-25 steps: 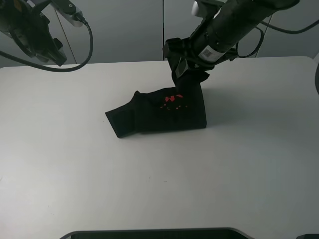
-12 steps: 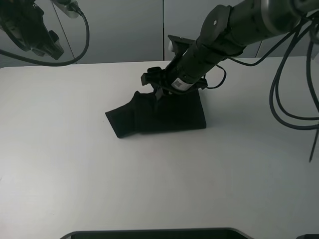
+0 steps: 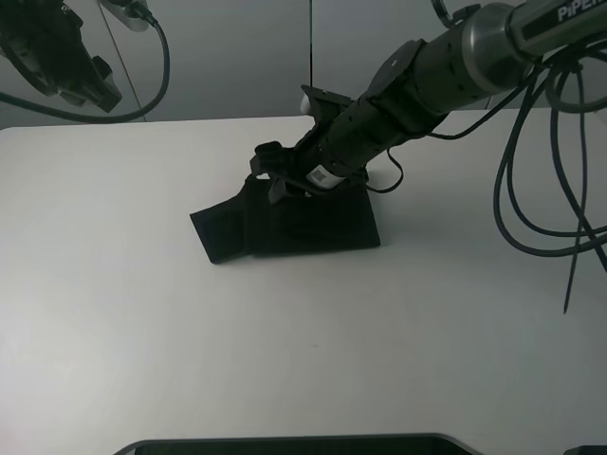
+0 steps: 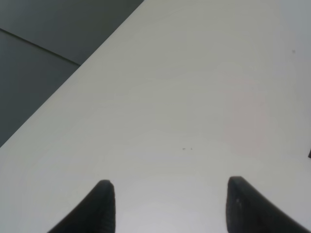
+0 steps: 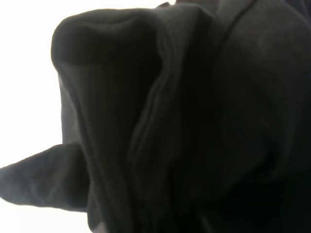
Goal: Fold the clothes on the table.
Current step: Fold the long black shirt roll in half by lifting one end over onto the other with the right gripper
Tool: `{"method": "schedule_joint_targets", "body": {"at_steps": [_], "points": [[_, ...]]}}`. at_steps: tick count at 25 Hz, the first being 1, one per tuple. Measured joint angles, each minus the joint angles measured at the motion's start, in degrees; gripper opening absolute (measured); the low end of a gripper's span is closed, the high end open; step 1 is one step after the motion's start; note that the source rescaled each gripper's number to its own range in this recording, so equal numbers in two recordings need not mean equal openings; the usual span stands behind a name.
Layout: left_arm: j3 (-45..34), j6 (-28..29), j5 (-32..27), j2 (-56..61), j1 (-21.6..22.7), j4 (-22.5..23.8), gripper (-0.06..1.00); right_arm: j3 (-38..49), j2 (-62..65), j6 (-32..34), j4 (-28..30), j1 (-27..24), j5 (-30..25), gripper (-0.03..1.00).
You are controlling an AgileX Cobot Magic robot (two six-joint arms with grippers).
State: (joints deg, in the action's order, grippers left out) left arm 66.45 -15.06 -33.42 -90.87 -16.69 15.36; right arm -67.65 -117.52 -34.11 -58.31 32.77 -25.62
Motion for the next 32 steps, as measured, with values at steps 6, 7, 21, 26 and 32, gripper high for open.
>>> {"method": "schedule_joint_targets", "body": {"at_steps": [6,7,21,26,32], "points": [[0.0,0.0,0.0,0.0,0.0,0.0,0.66,0.0,-0.1,-9.5,-8.7,0.0,-4.3,0.75],[0.0,0.0,0.0,0.0,0.0,0.0,0.66,0.0,-0.1,-11.3,-10.4,0.0,-5.9,0.76],[0.0,0.0,1.4,2.9,0.0,0.1,0.66,0.0,-0.1,-28.7,-27.8,4.9,-12.0,0.75],[0.0,0.0,1.6,5.8,0.0,0.3,0.66,0.0,-0.2,-29.1,-27.8,4.9,-7.4,0.72],[0.0,0.0,2.2,11.5,0.0,0.3,0.66,0.0,-3.2,-29.5,-27.8,4.9,-5.7,0.72]]}}
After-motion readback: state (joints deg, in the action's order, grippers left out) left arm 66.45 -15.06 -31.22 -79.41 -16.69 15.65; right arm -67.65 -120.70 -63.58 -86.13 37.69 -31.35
